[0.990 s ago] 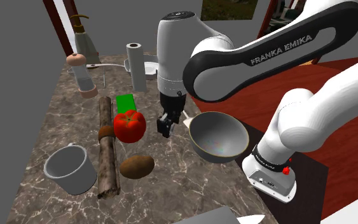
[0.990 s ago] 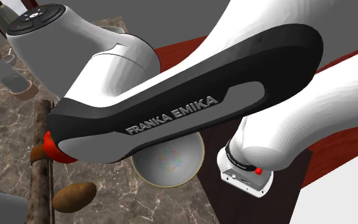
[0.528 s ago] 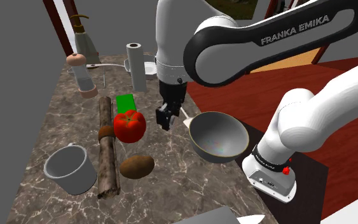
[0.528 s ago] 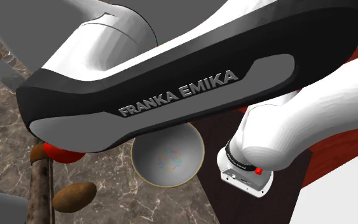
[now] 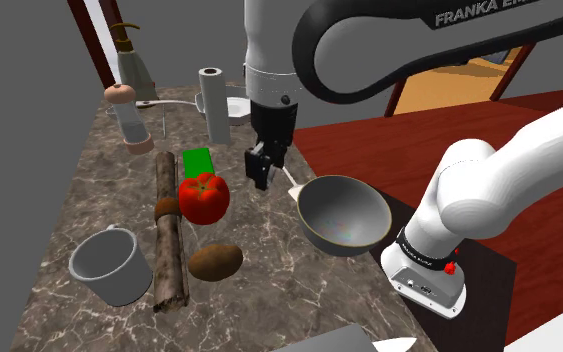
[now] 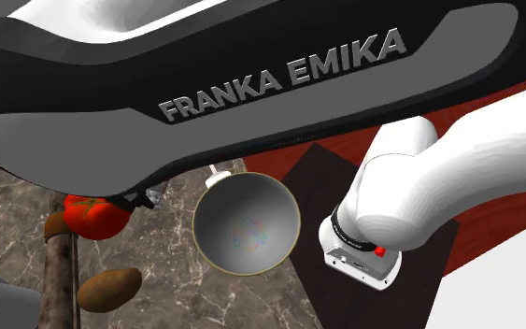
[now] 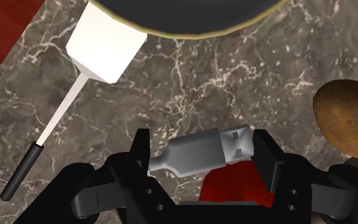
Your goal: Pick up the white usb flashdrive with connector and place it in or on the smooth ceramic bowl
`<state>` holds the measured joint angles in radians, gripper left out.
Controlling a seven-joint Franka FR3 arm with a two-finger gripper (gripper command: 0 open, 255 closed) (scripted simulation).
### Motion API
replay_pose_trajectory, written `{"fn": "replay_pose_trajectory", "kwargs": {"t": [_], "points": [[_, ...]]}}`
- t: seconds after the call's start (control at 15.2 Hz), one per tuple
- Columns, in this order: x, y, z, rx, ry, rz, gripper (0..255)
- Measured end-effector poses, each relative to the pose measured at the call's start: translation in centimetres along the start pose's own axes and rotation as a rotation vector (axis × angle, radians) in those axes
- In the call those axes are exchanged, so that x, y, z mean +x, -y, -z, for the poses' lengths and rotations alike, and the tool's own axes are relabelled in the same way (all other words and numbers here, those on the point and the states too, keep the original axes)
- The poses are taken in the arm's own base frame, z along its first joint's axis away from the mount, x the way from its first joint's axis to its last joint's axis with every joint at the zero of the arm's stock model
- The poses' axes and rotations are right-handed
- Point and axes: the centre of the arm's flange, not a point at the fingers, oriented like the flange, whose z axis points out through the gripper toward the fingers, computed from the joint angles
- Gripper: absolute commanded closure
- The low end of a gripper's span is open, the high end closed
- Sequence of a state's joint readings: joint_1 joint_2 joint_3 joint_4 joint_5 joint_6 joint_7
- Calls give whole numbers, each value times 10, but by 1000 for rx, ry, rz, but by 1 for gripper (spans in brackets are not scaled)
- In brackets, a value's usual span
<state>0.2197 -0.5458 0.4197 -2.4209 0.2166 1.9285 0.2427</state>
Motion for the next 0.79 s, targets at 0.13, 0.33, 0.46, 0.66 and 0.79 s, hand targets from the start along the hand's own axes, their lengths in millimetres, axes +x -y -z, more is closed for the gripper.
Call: {"fn": "replay_pose_trajectory", "kwargs": {"t": [0.13,0.33,0.46,0.66,0.79], "points": [[0,1,11,0,0,0,255],[0,2,25,0,0,0,255],[1,0,38,0,0,0,255],[2,1,50,0,0,0,255],[-13,1,54,0,0,0,255]]}}
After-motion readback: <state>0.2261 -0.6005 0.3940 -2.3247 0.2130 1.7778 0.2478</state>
